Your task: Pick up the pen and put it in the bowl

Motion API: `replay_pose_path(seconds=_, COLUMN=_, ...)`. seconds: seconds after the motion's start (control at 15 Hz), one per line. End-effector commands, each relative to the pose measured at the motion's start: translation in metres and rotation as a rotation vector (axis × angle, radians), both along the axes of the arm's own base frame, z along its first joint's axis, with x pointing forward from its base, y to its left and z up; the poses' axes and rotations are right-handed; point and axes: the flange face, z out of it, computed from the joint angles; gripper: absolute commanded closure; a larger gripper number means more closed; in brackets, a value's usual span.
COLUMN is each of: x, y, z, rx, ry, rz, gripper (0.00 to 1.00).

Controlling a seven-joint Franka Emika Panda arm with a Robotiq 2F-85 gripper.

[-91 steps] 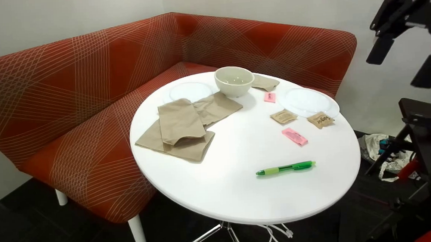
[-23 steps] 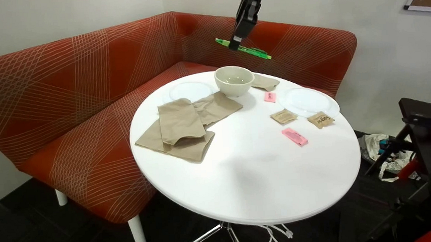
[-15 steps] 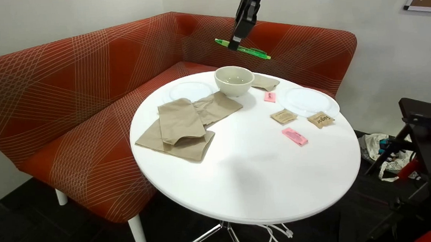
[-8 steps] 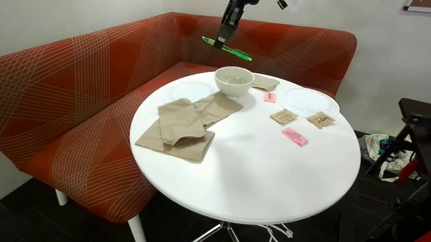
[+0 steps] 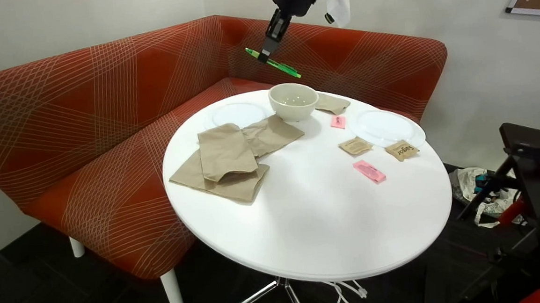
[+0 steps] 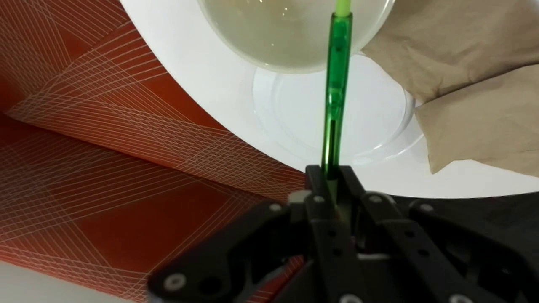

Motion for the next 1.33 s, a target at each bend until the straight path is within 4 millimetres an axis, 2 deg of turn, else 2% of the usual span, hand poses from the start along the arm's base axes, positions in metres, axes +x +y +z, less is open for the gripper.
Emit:
replay_pose_path(seconds=0.0, x=0.016, y=-0.011, z=-0.011, rx=0.015, ry=-0.025, rz=-0.007, gripper=0.97)
replay_pose_path(seconds=0.6, x=0.016, y=-0.034, z=-0.040, rx=0.023, ry=0.004, rz=-0.052, gripper=0.97)
replay_pose_path(seconds=1.27, x=0.003, y=-0.043, z=-0.045, rx=0.020, ry=0.022, rz=-0.076, gripper=0.97)
